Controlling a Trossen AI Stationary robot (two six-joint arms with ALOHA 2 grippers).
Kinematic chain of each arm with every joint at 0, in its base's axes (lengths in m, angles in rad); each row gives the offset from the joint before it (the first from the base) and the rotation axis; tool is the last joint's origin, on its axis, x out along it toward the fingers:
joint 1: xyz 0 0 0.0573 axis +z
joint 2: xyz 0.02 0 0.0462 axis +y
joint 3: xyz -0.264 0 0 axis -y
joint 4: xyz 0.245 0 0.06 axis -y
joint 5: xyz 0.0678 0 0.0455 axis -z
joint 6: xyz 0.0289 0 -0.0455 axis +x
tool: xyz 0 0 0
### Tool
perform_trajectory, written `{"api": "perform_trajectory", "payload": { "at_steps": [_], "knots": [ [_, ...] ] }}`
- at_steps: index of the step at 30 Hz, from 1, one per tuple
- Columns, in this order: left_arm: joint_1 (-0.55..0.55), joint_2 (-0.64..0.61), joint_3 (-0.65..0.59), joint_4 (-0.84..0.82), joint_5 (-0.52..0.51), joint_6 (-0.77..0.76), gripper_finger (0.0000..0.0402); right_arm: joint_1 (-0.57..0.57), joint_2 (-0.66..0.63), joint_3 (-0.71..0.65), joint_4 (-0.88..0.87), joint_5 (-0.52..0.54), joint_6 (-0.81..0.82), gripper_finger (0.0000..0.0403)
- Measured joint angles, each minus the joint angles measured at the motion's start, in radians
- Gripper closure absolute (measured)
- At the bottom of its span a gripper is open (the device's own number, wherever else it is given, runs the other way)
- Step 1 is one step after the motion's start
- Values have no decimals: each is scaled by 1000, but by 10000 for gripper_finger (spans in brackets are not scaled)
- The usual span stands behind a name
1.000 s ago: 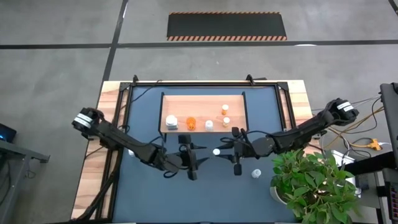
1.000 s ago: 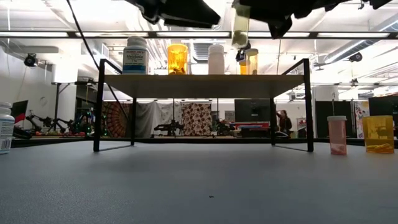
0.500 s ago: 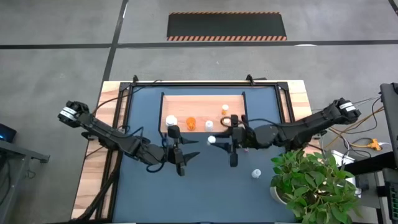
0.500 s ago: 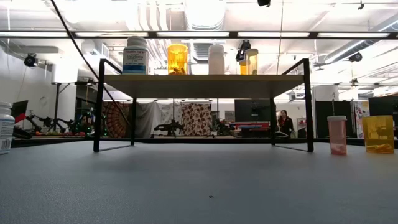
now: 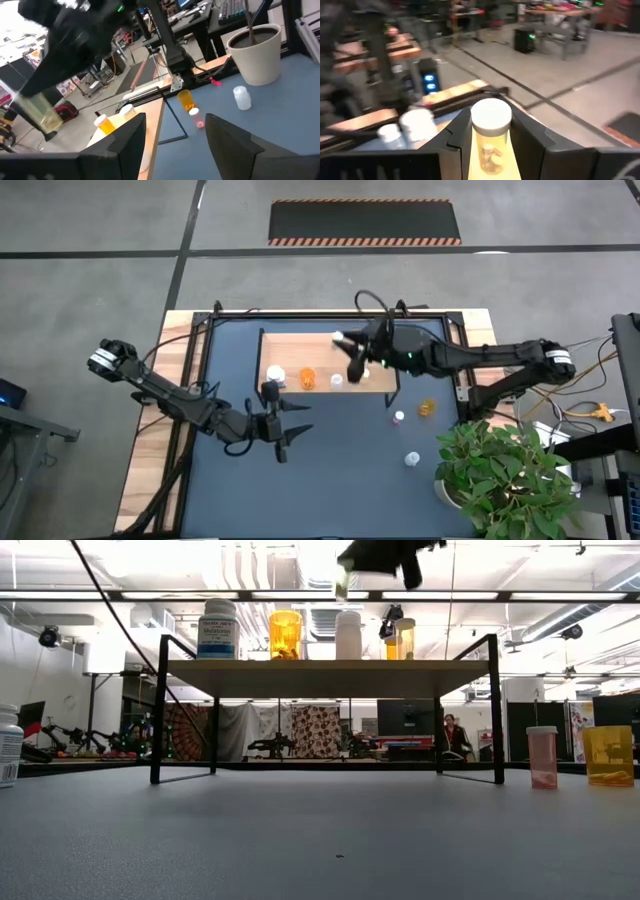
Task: Pick and place medicine bottles onto shelf by color
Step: Put the yellow bottle on the shelf aligned
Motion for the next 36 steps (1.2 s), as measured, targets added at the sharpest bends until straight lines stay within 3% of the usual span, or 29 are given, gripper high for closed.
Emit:
{"api": "perform_trajectory", "payload": {
  "at_steps": [7,11,19,22,29,36],
  "knots": [
    [-22,-24,-14,-3,0,2,214,-133,0,-81,7,41,76,305],
    [-27,-40,-38,-3,-3,1,214,-150,-5,-121,3,137,77,305],
    [-27,-59,-53,0,-23,-3,214,-155,-25,-135,-62,154,93,305],
    [-27,-59,-53,0,-23,-3,214,-166,-37,-135,-94,107,68,305],
    [-27,-59,-54,-3,-22,-3,214,-221,-88,-151,-135,-110,42,305],
    [-27,-59,-54,-2,-21,-2,214,-240,-167,-277,-25,-167,15,305]
  ]
}}
